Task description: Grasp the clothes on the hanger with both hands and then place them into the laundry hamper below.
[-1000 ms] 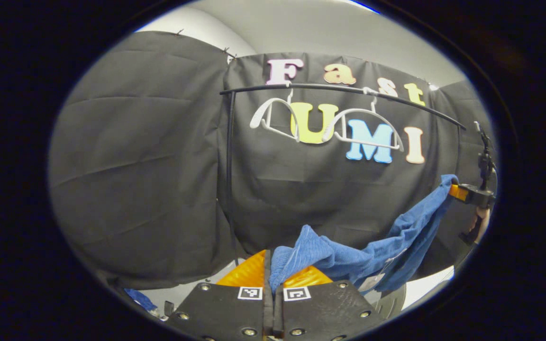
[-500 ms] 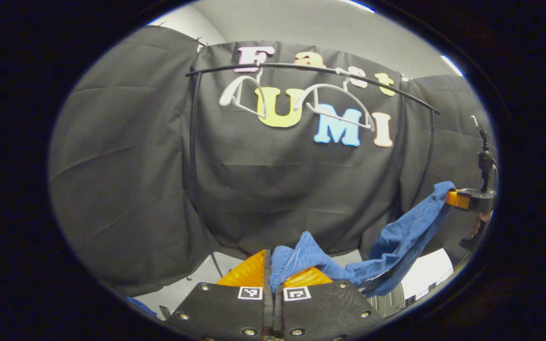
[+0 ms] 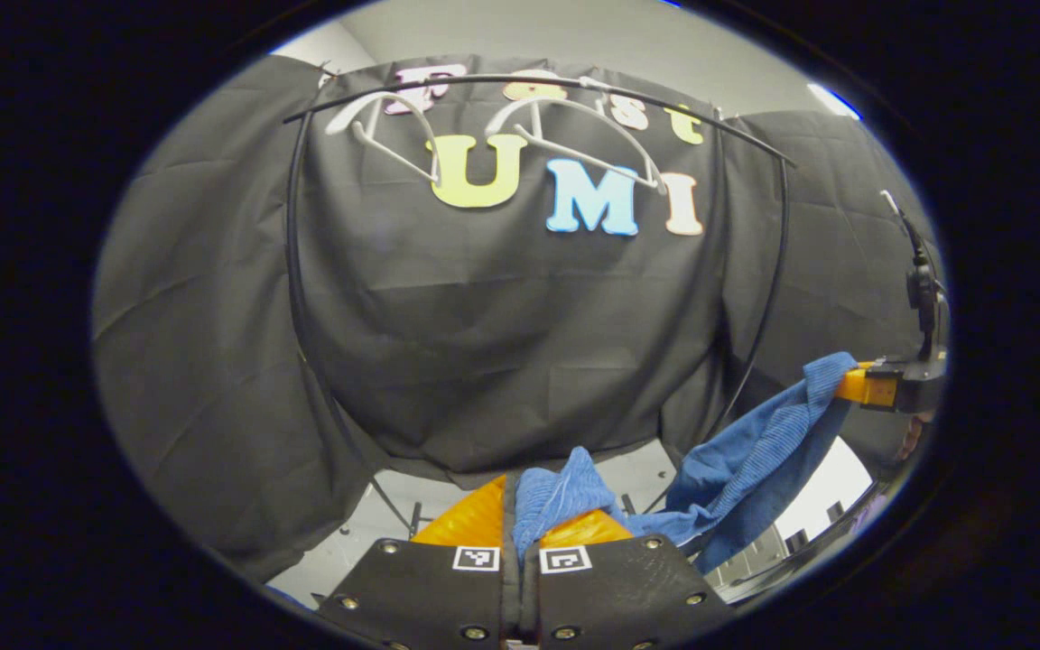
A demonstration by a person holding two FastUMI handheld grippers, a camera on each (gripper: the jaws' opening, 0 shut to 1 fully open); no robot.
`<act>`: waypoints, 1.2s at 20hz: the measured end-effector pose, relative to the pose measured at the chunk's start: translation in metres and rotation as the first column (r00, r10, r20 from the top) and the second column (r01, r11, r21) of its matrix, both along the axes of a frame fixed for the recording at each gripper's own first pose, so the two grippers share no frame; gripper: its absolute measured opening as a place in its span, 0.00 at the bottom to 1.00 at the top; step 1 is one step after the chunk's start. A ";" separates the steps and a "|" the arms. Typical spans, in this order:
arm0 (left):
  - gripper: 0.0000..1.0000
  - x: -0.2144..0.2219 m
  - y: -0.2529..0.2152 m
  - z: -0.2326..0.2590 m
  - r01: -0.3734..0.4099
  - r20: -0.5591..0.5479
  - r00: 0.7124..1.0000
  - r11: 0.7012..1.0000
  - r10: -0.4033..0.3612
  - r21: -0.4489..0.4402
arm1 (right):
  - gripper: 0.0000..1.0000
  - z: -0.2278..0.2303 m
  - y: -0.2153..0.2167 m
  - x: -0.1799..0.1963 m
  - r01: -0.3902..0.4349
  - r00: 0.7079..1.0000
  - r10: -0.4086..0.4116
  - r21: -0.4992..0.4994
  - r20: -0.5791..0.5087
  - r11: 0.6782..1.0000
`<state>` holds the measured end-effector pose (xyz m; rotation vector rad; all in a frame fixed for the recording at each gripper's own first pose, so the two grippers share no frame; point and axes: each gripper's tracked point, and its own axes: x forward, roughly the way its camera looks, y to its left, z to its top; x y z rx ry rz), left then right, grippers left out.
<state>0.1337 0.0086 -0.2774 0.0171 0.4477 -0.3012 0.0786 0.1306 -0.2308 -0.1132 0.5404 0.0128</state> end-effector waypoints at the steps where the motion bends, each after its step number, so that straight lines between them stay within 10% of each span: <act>1: 0.01 0.000 -0.005 -0.013 0.007 -0.015 1.000 1.000 -0.007 0.005 | 0.00 -0.004 0.002 -0.003 0.006 1.000 -0.006 0.009 -0.022 1.000; 24: 0.01 0.018 -0.040 -0.216 0.001 -0.253 0.967 1.000 0.005 0.023 | 0.00 -0.231 0.000 -0.035 0.133 0.892 -0.117 0.005 -0.436 0.991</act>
